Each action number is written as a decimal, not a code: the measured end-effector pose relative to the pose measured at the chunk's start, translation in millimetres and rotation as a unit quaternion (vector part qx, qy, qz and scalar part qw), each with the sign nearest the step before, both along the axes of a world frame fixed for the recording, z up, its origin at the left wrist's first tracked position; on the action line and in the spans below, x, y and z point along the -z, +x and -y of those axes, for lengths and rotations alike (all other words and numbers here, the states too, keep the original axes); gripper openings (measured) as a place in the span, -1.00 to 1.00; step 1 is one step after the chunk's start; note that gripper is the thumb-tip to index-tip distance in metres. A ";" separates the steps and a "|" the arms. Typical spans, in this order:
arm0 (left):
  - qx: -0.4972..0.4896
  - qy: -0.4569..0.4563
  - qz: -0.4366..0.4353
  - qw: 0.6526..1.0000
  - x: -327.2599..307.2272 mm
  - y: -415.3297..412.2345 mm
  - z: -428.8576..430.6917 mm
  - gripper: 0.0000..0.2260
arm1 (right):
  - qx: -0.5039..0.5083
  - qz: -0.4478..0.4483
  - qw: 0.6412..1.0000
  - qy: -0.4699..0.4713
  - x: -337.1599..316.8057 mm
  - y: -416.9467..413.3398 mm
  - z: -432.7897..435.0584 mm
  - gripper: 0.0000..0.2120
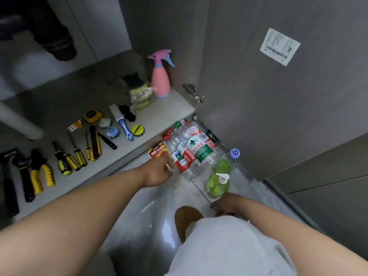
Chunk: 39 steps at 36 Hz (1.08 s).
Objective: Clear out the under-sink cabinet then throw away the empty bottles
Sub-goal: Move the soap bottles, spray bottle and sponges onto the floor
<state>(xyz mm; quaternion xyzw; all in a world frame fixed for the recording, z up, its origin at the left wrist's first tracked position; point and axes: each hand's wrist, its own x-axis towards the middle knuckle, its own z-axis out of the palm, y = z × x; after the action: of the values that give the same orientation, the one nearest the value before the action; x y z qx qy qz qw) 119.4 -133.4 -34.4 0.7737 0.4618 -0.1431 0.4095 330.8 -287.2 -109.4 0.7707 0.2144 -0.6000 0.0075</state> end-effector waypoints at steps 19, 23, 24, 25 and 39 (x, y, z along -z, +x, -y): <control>-0.088 0.195 0.051 0.976 -1.6 -73.8 -116.1 -0.76 | -0.232 0.219 0.867 0.382 -104.8 -41.3 -279.9 -0.46; -0.176 0.217 0.131 0.951 22.2 -76.5 -139.7 -0.81 | -0.238 0.304 0.790 0.476 -119.1 -33.4 -349.3 -0.43; -0.198 0.226 0.150 0.942 27.4 -76.9 -144.7 -0.82 | -0.233 0.331 0.766 0.499 -123.2 -31.1 -366.2 -0.48; -0.219 0.233 0.166 0.933 31.5 -77.2 -149.4 -0.81 | -0.229 0.351 0.751 0.511 -127.7 -28.5 -382.7 -0.49; -0.310 0.197 0.304 0.879 20.4 -50.4 -169.9 -0.75 | -0.219 0.488 0.725 0.434 -143.9 -25.2 -404.2 -0.60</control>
<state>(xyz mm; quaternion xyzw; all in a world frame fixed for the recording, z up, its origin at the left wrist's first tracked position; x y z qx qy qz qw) 69.0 36.5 -54.8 0.6610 0.5499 0.3272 0.3921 305.6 117.0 34.5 0.8077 0.5810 0.0359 -0.0935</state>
